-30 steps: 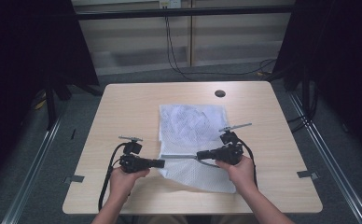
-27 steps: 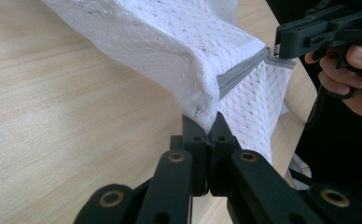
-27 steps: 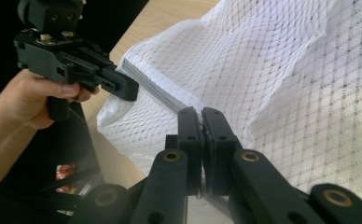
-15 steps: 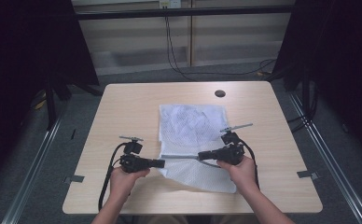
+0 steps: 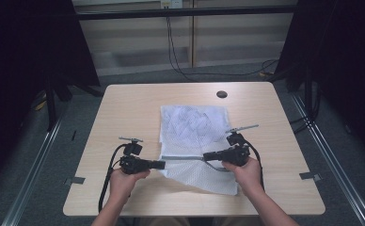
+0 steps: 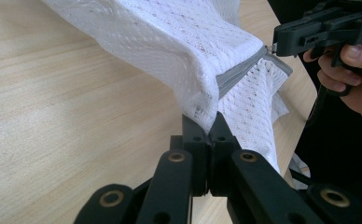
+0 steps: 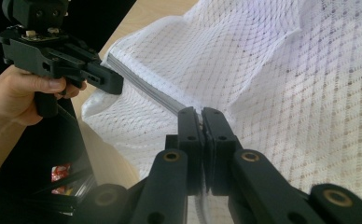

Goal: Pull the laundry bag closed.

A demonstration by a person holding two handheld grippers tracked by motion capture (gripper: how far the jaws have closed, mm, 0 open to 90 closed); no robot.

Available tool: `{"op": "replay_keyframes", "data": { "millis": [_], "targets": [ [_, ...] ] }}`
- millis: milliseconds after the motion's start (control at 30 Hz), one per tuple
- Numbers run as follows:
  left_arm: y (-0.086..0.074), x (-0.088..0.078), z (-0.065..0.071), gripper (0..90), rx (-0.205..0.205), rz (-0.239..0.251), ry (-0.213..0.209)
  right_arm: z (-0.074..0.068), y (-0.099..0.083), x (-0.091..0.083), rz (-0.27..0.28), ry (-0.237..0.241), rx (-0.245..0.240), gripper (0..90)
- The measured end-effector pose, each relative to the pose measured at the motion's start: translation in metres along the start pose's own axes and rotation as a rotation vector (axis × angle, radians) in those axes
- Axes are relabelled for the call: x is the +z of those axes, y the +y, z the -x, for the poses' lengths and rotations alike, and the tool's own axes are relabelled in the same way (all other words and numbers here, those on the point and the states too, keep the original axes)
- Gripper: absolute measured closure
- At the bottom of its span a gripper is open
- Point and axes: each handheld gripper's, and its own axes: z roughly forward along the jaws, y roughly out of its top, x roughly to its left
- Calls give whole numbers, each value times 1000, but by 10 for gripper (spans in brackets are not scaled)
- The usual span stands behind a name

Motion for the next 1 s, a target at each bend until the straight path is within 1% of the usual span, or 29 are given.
{"op": "replay_keyframes", "data": {
  "millis": [133, 167, 200, 267, 300, 333, 433, 500, 533, 633, 700, 733, 833, 1000],
  "targets": [
    [0, 0, 0, 895, -7, 2, 1, 1, 0, 0, 2, 3, 3, 872],
    [0, -1, -1, 895, 5, 1, 8, 1, 0, -1, 0, -6, 3, 872],
    [0, -1, -1, 895, -10, 9, 5, 2, 0, -2, 2, -9, 3, 872],
    [0, -3, -2, 895, -21, 14, -6, 4, -1, -4, 11, -9, 14, 872],
    [0, -4, -3, 895, -15, 12, -5, 5, -1, -5, 10, -8, 16, 872],
    [0, -4, -3, 895, -1, 9, -2, 6, -1, -6, 14, -3, 17, 872],
    [1, -4, -3, 895, -9, 9, -3, 5, -2, -6, 9, -12, 12, 871],
    [1, -3, -3, 895, -9, 7, -6, 5, -2, -6, 10, -9, 13, 872],
    [0, -3, -2, 895, -19, 8, -8, 5, -2, -6, 13, -10, 15, 872],
    [1, -3, -2, 895, -10, 5, -1, 5, -2, -7, 13, -7, 21, 872],
    [1, -2, -3, 895, -15, 6, -5, 7, -2, -8, 15, -10, 16, 871],
    [1, -2, -2, 895, -19, 6, -8, 7, -3, -8, 14, -13, 21, 872],
    [1, -2, -3, 895, -13, 3, -8, 7, -3, -9, 13, -15, 22, 872],
    [1, -1, -3, 895, -20, -2, -9, 8, -3, -9, 15, -11, 27, 872]
  ]
}}
